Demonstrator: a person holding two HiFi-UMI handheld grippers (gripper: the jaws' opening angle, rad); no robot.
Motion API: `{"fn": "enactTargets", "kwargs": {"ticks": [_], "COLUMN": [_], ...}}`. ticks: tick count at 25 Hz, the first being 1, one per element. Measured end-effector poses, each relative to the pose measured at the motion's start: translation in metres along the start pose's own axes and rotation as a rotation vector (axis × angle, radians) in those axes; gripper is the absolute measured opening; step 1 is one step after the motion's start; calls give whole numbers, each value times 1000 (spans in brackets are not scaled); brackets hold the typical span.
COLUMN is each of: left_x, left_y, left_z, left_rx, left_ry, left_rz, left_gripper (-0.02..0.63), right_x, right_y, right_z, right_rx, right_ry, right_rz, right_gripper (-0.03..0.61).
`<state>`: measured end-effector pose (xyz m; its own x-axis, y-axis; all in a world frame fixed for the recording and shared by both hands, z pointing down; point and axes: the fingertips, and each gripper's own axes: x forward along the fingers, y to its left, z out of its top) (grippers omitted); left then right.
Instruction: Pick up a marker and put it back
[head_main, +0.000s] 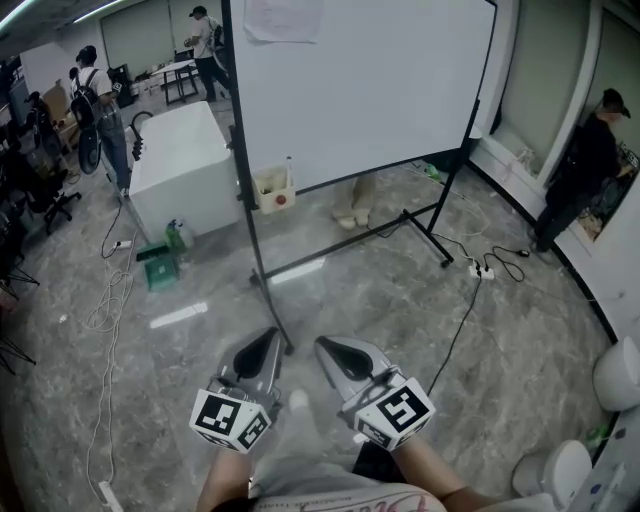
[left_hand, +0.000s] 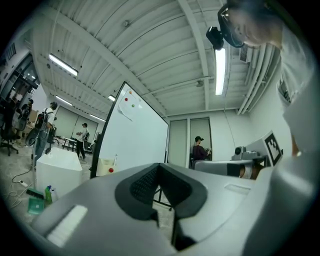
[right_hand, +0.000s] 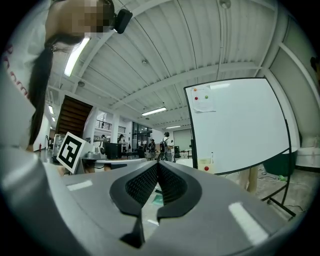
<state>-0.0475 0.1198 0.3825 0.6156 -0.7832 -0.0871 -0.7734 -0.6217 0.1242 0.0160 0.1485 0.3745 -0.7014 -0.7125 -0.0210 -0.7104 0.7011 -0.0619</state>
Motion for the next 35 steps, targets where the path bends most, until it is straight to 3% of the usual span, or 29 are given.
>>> {"fn": "enactTargets", "kwargs": {"ticks": [10, 21, 26, 35], "left_x": [81, 174, 199, 229], "left_y": [63, 135, 152, 185], "left_z": [10, 22, 21, 8], "left_rx": [3, 17, 23, -11], "left_ry": [5, 6, 9, 27], "left_rz": [-19, -77, -102, -70], "left_gripper": [0, -2, -2, -2], "right_x": [75, 163, 189, 225], "right_y": [-63, -147, -176, -208], "right_z": [13, 13, 15, 3], "right_rx": [-4, -19, -22, -17], "right_ry": [-9, 12, 20, 47], "right_rz": [12, -45, -78, -74], "right_gripper": [2, 2, 2, 2]}}
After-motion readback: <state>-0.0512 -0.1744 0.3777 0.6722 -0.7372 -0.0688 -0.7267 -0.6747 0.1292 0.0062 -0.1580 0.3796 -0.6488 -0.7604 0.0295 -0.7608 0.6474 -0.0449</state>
